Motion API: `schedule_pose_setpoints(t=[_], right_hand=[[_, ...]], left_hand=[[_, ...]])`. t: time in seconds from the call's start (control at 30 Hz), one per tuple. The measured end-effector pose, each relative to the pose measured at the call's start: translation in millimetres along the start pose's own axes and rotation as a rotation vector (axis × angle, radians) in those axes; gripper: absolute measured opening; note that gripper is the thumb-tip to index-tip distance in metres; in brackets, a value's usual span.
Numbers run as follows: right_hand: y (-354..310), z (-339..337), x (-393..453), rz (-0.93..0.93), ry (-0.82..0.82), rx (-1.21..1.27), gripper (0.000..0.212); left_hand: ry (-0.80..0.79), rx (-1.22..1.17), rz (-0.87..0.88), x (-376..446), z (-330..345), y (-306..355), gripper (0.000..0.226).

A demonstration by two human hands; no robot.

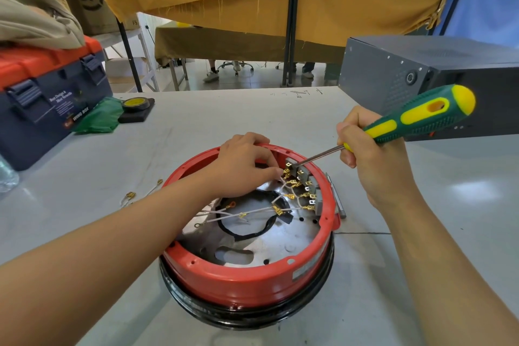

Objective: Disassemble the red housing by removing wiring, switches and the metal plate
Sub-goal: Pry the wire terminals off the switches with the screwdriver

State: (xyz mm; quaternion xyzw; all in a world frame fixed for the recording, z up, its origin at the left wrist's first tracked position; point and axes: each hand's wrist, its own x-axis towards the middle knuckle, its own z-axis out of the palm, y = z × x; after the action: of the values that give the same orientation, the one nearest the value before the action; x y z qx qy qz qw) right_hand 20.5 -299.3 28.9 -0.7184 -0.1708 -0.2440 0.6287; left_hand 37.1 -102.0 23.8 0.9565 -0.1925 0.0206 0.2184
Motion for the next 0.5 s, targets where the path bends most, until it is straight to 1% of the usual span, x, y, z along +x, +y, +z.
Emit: schedule_pose_setpoints(t=[0.1, 0.2, 0.33, 0.5], right_hand=[[-0.1, -0.4, -0.2, 0.01, 0.003, 0.013, 0.026], [1.4, 0.7, -0.1, 0.056, 0.023, 0.056, 0.025], [3.9, 0.3, 1.7, 0.103, 0.05, 0.141, 0.03], [9.6, 6.9, 0.2, 0.149, 0.051, 0.12, 0.026]], left_hand=[[-0.012, 0.003, -0.02, 2.6, 2.8, 1.5, 0.009], [-0.02, -0.018, -0.038, 3.9, 4.1, 0.8, 0.011], [-0.02, -0.028, -0.052, 5.4, 5.3, 0.3, 0.014], [-0.011, -0.078, -0.072, 4.9, 1.8, 1.7, 0.019]])
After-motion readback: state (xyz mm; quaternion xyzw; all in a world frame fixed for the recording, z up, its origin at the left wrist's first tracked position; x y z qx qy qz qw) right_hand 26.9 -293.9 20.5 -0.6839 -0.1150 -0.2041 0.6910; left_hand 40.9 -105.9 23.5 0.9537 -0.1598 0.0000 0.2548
